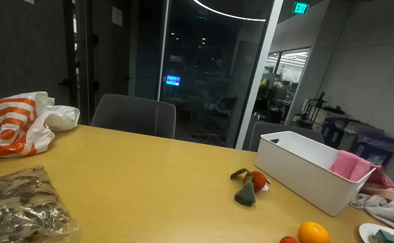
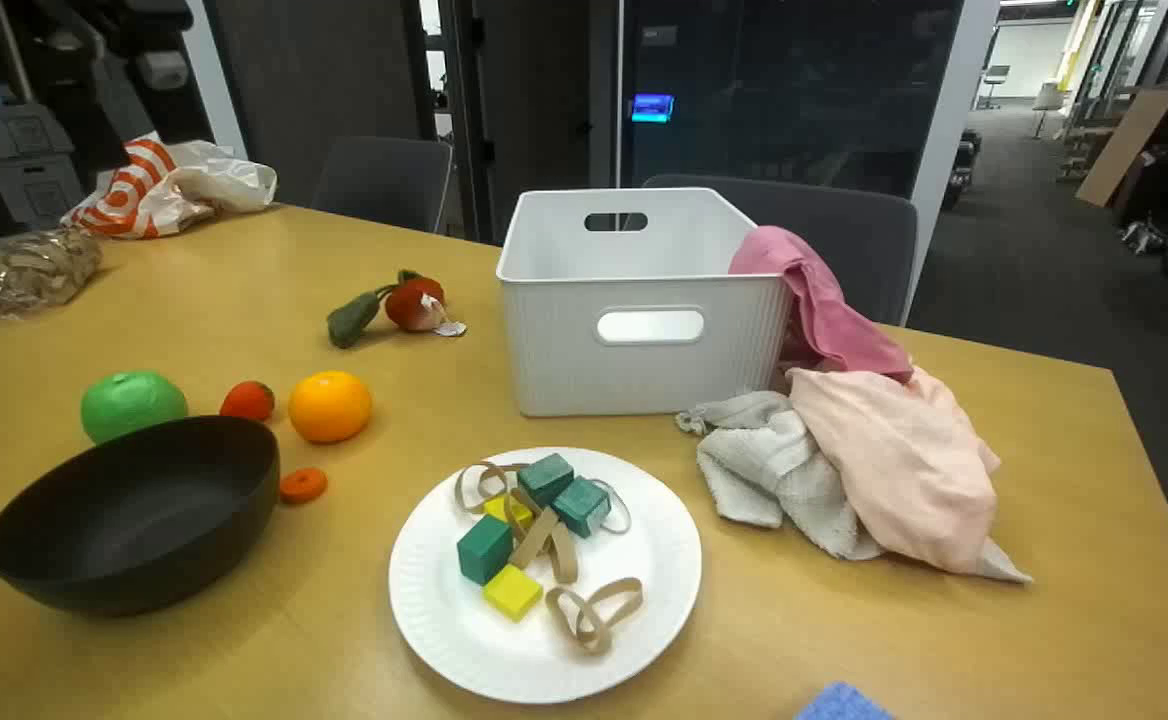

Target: Put the orange and the apple inside the black bowl

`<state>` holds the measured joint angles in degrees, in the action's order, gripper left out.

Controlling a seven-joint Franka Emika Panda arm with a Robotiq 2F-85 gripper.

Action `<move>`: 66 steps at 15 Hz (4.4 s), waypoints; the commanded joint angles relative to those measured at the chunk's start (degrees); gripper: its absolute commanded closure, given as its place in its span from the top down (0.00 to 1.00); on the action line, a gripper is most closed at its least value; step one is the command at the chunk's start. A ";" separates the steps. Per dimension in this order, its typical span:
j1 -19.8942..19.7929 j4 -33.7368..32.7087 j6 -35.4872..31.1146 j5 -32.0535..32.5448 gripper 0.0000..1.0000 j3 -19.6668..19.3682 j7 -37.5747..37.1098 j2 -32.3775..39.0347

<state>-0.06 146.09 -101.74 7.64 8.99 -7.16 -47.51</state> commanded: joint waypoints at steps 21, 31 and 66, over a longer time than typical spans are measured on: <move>4.57 3.22 -12.39 -4.27 1.00 -1.39 2.28 11.82; 5.39 3.36 -33.33 -6.47 1.00 -3.87 9.30 32.71; 6.69 1.18 6.18 -3.76 0.06 -2.86 6.73 15.61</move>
<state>6.69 145.50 -102.75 4.21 6.29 -0.47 -28.97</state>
